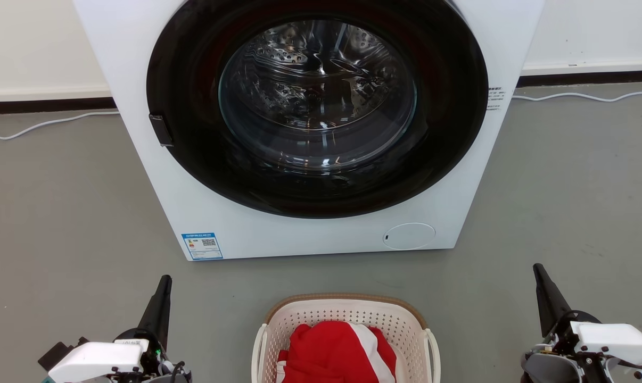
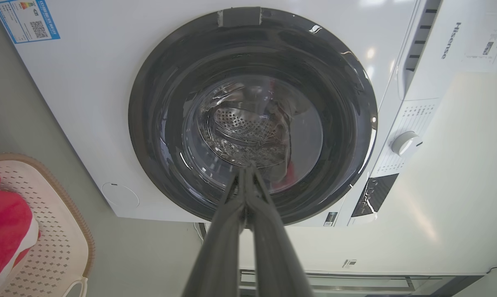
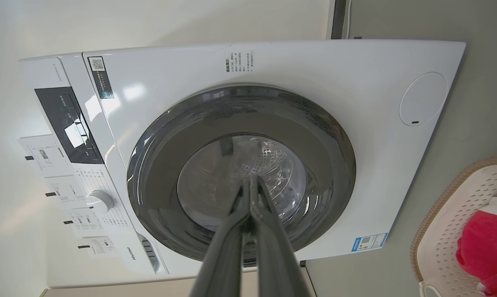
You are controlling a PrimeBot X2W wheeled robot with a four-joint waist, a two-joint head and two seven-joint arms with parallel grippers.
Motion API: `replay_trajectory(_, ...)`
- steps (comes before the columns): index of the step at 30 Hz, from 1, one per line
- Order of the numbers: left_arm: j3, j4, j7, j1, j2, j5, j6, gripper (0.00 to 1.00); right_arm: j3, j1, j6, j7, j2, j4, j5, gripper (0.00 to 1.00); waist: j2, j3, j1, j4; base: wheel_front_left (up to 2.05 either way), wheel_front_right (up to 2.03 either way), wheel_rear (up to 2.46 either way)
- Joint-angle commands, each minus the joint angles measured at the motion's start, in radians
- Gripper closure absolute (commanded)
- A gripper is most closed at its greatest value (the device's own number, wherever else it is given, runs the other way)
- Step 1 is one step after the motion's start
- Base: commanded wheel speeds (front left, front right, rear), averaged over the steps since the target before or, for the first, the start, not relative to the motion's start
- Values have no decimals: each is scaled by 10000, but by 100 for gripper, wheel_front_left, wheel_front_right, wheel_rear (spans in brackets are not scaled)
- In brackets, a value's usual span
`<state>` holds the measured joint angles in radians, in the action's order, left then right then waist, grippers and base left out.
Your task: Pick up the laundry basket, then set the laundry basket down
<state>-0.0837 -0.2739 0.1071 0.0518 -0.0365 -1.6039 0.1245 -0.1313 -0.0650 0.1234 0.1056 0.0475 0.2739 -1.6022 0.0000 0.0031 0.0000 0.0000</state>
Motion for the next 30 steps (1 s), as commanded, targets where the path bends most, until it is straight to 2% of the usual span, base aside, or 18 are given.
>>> replay_trajectory(1, -297, 290, 58, 561, -137, -51, 62, 100, 178, -429, 73, 74, 27, -292, -67, 100, 0, 0, 0, 0, 0, 0, 0)
replay_trajectory(20, -297, 290, 58, 561, -137, -51, 62, 100, 178, -429, 73, 74, 27, -292, -67, 100, 0, 0, 0, 0, 0, 0, 0)
replay_trajectory(21, -297, 290, 58, 561, -137, -51, 62, 0, 178, -429, 73, 74, 27, -292, -67, 0, 0, 0, 0, 0, 0, 0, 0)
replay_trajectory(22, 1, -31, -9, -13, 5, 1, -2, 0, 7, 17, -2, -4, 0, 30, 4, 0, 0, 1, 0, 0, 0, 0, 0)
replay_trajectory(25, 14, -427, -18, -269, 80, 2, -13, 0, 45, 181, -6, -2, -50, 386, 4, 0, 0, 2, 0, -1, 0, 0, 0)
replay_trajectory(30, 62, -432, -137, -285, 80, -8, -11, 0, 140, 209, -3, -111, -52, 319, 67, 0, 0, 20, 9, -3, 0, 0, 0)
